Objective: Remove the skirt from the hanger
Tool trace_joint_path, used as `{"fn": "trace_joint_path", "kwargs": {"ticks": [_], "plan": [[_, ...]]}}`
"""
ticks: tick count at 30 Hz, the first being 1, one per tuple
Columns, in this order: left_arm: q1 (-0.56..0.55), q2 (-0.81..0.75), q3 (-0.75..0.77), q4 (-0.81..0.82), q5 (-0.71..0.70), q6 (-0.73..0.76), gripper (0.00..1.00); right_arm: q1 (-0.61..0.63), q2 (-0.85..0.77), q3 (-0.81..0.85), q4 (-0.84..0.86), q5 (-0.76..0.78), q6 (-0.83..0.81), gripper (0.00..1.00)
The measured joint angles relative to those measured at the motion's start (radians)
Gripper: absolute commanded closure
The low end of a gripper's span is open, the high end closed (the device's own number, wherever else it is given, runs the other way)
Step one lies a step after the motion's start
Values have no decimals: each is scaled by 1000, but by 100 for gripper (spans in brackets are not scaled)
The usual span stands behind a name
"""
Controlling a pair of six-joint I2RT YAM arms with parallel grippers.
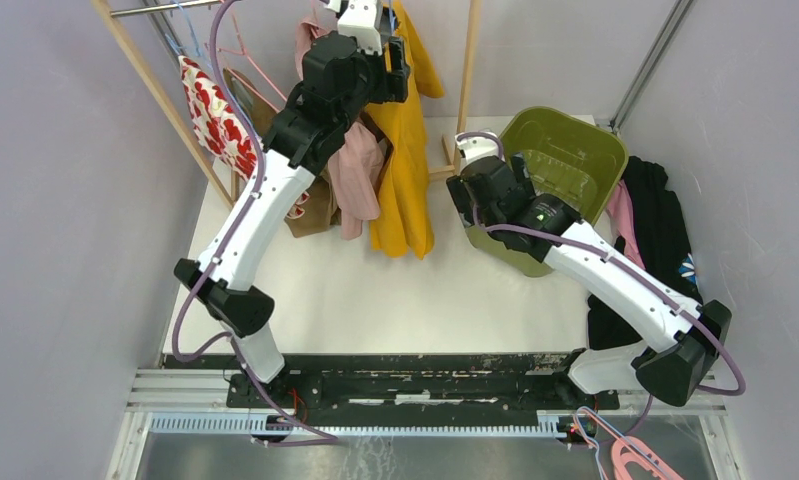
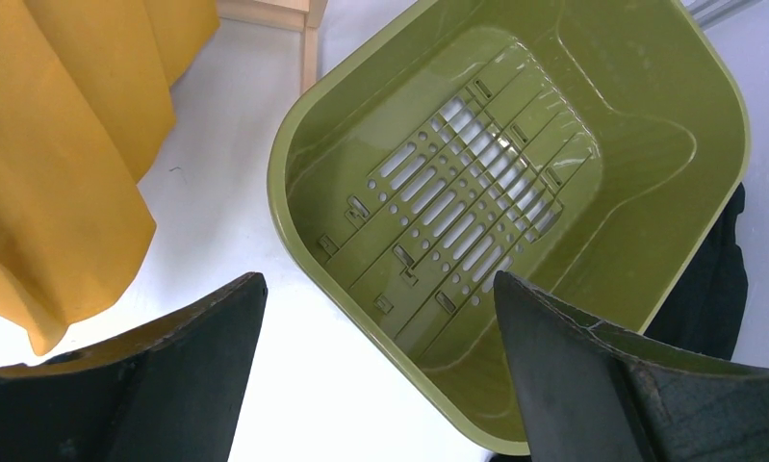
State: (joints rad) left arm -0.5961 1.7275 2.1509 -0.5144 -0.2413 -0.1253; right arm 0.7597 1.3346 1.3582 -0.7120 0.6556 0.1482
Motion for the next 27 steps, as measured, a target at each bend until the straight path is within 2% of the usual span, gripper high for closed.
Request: {"fn": "trace_joint_path", "kwargs": {"ticks": [7, 16, 19, 22, 24, 27], "plan": [[0, 122, 127, 42, -71, 41, 22, 0, 3, 21, -1, 0, 0, 6], [0, 175, 135, 43, -133, 63, 18, 0, 3, 22, -8, 0, 0, 6], [0, 189, 135, 37, -148, 66, 20, 0, 3, 22, -9, 0, 1, 6], [1, 200, 135, 36, -158, 79, 29, 0, 2, 22, -15, 0, 4, 6], [1, 208, 135, 39, -166, 93, 44, 0, 1, 22, -22, 0, 6, 7], [1, 224, 135, 58, -169, 116, 61, 0, -4, 22, -30, -2, 11, 7]]}}
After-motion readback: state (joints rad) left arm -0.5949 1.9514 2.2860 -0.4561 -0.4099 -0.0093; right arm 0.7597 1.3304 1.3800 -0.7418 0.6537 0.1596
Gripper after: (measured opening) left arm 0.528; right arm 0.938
